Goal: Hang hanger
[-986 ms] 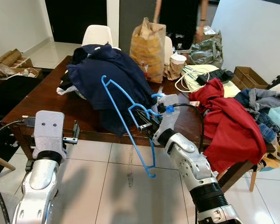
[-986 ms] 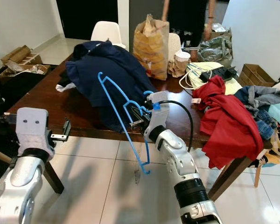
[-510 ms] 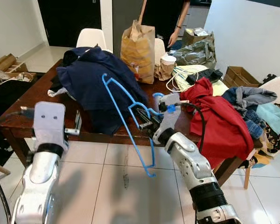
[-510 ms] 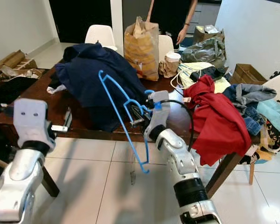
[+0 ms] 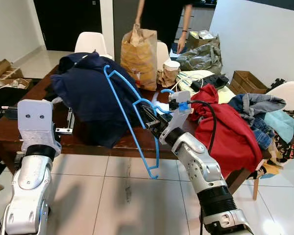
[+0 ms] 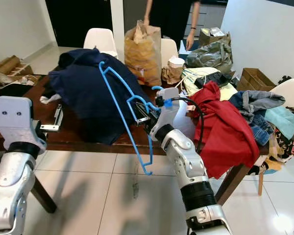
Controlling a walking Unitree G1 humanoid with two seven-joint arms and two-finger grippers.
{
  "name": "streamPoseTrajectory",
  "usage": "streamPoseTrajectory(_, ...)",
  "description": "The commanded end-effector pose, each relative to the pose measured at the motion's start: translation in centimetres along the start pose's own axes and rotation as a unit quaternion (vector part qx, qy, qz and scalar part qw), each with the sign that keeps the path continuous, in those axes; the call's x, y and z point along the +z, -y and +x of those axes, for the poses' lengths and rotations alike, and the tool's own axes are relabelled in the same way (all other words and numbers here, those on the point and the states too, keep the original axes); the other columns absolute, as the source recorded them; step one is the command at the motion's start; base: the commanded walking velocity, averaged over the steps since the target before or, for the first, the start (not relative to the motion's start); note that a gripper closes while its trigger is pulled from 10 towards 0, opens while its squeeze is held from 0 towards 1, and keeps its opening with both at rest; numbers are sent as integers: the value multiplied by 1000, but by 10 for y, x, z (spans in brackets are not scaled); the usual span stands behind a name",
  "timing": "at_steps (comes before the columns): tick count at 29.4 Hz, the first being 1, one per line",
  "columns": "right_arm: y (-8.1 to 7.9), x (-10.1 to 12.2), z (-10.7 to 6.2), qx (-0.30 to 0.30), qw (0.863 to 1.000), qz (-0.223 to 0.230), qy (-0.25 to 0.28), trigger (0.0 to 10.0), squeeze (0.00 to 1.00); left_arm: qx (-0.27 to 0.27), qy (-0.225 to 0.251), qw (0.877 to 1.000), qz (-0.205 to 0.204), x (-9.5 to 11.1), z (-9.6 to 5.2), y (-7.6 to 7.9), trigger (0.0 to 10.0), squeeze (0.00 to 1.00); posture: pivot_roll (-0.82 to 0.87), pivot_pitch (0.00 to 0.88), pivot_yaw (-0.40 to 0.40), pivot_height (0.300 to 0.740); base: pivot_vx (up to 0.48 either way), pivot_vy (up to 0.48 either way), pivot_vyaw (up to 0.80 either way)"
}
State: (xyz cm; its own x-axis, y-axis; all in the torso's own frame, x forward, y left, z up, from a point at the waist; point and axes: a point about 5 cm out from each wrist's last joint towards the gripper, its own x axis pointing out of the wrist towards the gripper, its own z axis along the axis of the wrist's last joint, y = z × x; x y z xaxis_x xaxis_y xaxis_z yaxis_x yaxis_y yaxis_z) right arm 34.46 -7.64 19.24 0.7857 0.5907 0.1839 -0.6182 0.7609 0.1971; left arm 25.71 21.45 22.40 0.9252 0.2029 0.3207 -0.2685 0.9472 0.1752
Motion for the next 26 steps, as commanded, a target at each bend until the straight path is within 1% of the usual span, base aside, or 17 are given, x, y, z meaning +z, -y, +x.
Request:
streamPoseTrajectory(1,-2,6,2,5,1000,-2,11,10000,0,-5,6,1000,-2,4,0,-1,10000,0,78,0,-76,740,356,0,-800)
streamPoseTrajectory(6,-2,6,3,5,1000,-2,9,10000,0,-17,7,1000,-4,5,-1,2,10000,0,76,0,-74,740,356,0,-793)
streamPoseTrajectory(7,-1,6,3,3,1000,-3,8,10000,0,-28,9,1000,-7,7,-1,6,10000,0,72,0,-71,740,364,0,-781)
streamPoseTrajectory(9,0,7,3,1,1000,-4,10,10000,0,-37,11,999,-8,8,-2,9,10000,0,71,0,-71,740,368,0,-781)
streamPoseTrajectory(12,0,8,3,-1,1000,-3,13,10000,0,-42,14,999,-10,10,-2,11,10000,0,70,0,-70,740,372,0,-779)
streamPoseTrajectory(21,1,10,1,-3,1000,-7,21,10000,0,-37,35,999,-6,24,2,4,10000,0,74,0,-68,740,380,0,0)
streamPoseTrajectory(22,1,10,1,-2,1000,-6,21,10000,0,-39,43,998,-1,29,4,3,10000,0,74,0,-71,740,379,0,0)
streamPoseTrajectory(23,1,10,1,-2,1000,-6,21,10000,0,-39,43,998,-1,29,4,3,10000,0,74,0,-71,740,379,0,0)
streamPoseTrajectory(25,1,9,1,-1,1000,-5,21,10000,0,-36,56,998,8,36,7,-2,10000,0,74,0,-70,740,375,0,0)
streamPoseTrajectory(26,1,9,1,-1,1000,-5,21,10000,0,-36,56,998,8,36,7,-2,10000,0,74,0,-70,740,375,0,0)
